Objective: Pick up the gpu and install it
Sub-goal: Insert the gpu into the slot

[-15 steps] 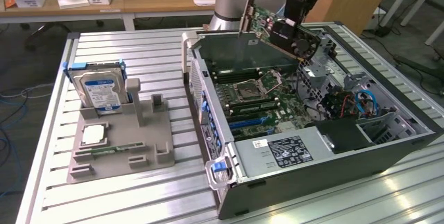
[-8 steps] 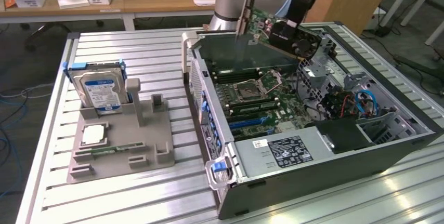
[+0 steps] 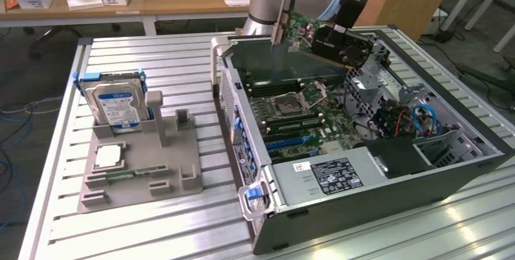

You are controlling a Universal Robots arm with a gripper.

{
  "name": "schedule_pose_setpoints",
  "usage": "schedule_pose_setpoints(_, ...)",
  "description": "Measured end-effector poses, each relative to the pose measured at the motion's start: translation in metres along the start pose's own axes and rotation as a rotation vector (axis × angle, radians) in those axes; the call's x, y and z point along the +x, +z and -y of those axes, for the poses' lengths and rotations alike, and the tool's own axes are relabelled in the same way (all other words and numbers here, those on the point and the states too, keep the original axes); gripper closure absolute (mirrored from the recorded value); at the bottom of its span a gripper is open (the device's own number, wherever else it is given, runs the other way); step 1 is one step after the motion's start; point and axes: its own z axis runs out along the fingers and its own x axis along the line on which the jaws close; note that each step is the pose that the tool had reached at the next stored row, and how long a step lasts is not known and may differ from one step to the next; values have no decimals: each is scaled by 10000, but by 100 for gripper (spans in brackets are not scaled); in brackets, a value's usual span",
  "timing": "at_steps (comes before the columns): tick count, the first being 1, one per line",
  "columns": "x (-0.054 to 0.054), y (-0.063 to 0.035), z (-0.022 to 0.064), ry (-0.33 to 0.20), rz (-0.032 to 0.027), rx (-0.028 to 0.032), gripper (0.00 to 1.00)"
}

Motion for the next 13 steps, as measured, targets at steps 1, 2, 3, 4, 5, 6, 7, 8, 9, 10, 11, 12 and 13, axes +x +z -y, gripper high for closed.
schedule_pose_setpoints(1,0,1,0,-134,-12,2,73)
schedule_pose_setpoints(2,0,1,0,-276,-25,3,73)
schedule_pose_setpoints(3,0,2,-1,-409,-37,5,73)
schedule_pose_setpoints(4,1,2,-1,-543,-50,7,73)
schedule_pose_setpoints(5,1,2,-2,-678,-63,10,73)
schedule_pose_setpoints(6,2,3,-2,-810,-74,11,73)
schedule_pose_setpoints(7,2,4,-3,-939,-86,13,73)
schedule_pose_setpoints(8,3,4,-3,-1070,-98,15,73)
schedule_pose_setpoints(9,3,5,-3,-1201,-110,17,73)
schedule_pose_setpoints(10,3,5,-4,-1335,-122,18,73)
schedule_pose_setpoints(11,3,6,-4,-1486,-136,21,73)
schedule_pose_setpoints(12,3,6,-4,-1628,-149,23,73)
schedule_pose_setpoints(13,3,6,-4,-1770,-162,24,73)
